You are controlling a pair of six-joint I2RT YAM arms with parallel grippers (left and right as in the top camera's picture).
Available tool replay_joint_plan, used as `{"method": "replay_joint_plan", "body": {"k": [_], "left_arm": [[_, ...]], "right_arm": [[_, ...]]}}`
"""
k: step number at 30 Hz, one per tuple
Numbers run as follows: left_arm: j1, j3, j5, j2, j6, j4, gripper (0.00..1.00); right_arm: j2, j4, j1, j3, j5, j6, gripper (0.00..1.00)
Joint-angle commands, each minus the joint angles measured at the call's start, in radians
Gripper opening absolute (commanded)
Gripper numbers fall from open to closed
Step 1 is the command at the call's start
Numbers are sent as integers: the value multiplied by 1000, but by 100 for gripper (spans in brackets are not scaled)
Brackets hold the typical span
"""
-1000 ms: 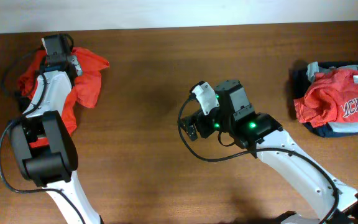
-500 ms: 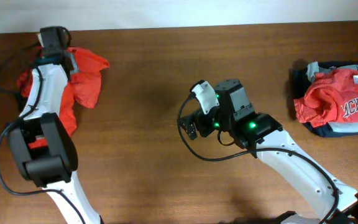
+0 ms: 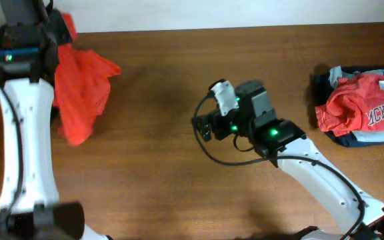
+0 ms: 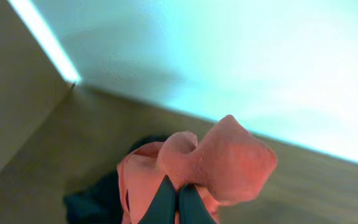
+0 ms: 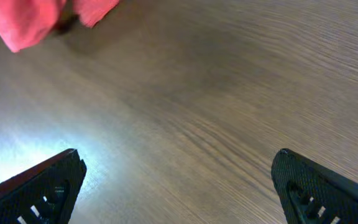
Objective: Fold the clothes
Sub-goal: 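Lift the orange shirt with the left gripper, shaking it loose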
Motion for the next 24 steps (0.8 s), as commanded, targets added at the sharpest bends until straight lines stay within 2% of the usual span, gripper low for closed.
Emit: {"method": "replay_joint_plan", "body": {"k": [1, 7, 15, 24], "left_arm": [[-51, 18, 32, -88, -1, 14, 1], [-110, 18, 32, -172, -2, 60, 1], [-161, 18, 47, -198, -2, 53, 1], [-222, 18, 47, -237, -2, 77, 1]], "right_arm": [[8, 10, -57, 19, -45, 53, 99], [8, 5, -135, 19, -195, 53, 98], [3, -14, -133, 19, -211, 48, 95], [-97, -44, -73, 20, -210, 15, 95]]}}
